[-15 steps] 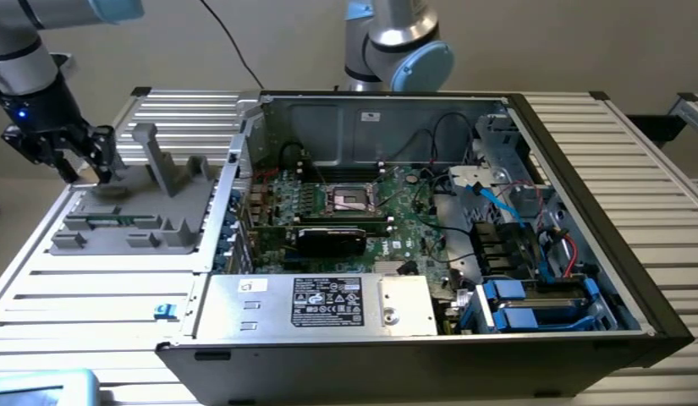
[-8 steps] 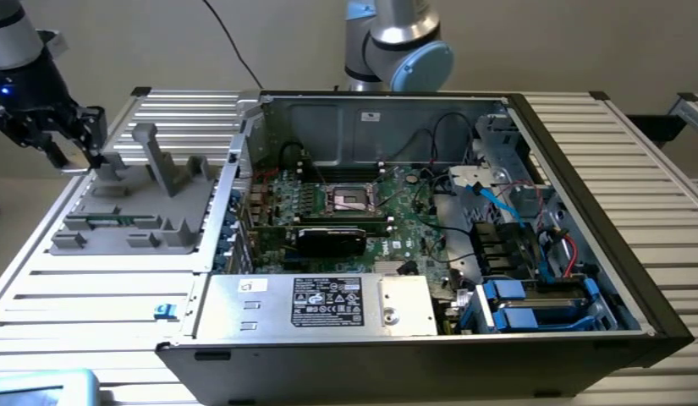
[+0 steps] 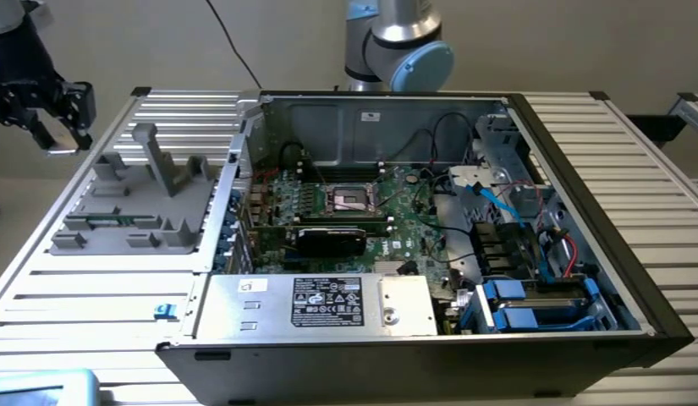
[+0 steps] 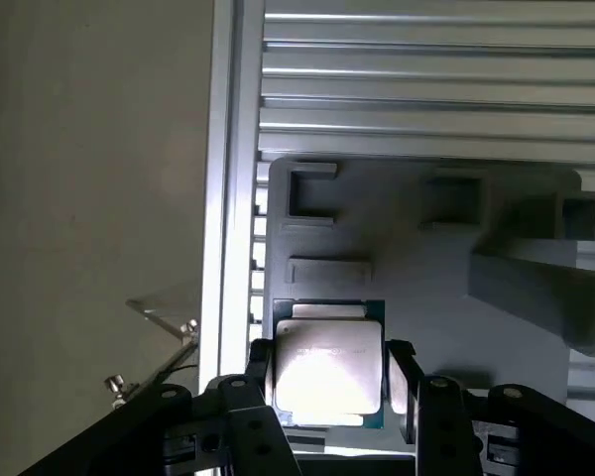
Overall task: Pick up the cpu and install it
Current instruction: 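Pick up the cpu and move it towards the insertion slot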
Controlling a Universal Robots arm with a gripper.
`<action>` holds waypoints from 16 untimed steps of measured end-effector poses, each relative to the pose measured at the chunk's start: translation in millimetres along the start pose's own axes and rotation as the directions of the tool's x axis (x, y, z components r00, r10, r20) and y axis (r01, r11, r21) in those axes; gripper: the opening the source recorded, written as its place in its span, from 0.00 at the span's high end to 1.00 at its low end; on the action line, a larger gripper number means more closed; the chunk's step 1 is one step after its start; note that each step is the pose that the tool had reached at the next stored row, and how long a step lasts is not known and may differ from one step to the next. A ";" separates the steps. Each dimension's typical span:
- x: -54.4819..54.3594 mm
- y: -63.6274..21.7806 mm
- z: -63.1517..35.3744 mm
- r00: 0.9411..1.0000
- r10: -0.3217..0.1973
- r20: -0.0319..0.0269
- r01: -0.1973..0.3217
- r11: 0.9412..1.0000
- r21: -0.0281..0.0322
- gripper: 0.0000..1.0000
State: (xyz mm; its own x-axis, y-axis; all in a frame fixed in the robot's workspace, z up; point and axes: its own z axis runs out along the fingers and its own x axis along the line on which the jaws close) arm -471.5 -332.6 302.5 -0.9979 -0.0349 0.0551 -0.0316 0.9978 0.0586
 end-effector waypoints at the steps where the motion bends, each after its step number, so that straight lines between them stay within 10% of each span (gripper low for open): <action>1: 0.1 0.3 -4.5 1.000 0.000 0.000 0.000 1.000 0.000 0.46; 16: -22.6 2.8 -65.5 1.000 0.000 -0.004 0.000 1.000 0.001 0.46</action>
State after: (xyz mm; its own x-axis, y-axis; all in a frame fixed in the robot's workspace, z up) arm -445.3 -332.7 366.7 -0.9976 -0.0348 0.0594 -0.0314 0.9978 0.0580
